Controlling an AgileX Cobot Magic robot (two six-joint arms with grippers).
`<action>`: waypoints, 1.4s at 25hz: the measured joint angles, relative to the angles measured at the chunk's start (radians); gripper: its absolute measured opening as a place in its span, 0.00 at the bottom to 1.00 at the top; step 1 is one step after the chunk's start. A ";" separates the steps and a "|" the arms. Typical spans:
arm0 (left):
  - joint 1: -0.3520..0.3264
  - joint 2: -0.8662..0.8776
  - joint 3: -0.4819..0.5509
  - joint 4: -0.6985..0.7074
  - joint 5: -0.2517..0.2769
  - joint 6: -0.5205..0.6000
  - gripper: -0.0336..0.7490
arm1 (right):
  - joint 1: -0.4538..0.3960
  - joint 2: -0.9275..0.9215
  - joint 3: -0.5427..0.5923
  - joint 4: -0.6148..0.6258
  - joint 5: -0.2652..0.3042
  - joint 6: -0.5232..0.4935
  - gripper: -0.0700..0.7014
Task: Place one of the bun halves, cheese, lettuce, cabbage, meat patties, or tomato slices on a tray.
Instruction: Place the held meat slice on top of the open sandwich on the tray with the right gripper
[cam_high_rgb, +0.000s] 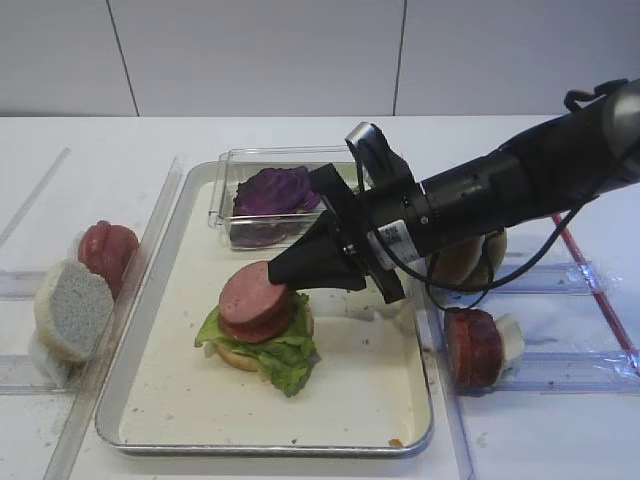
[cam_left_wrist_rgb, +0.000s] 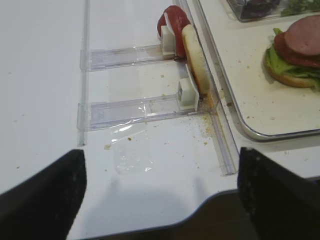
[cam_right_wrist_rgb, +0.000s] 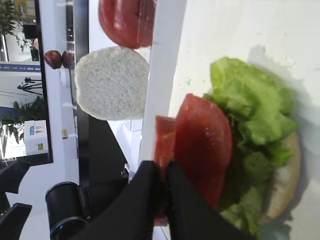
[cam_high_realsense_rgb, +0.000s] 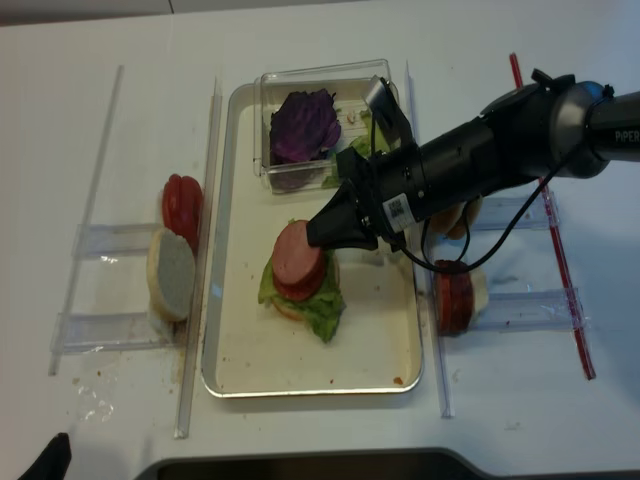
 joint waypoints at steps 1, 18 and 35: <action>0.000 0.000 0.000 0.000 0.000 0.000 0.77 | 0.000 0.000 0.000 -0.009 0.000 0.006 0.19; 0.000 0.000 0.000 0.001 0.000 -0.007 0.77 | 0.000 0.000 0.000 -0.062 0.002 0.116 0.23; 0.000 0.000 0.000 0.004 0.000 -0.010 0.77 | 0.000 0.000 0.000 -0.068 0.006 0.121 0.93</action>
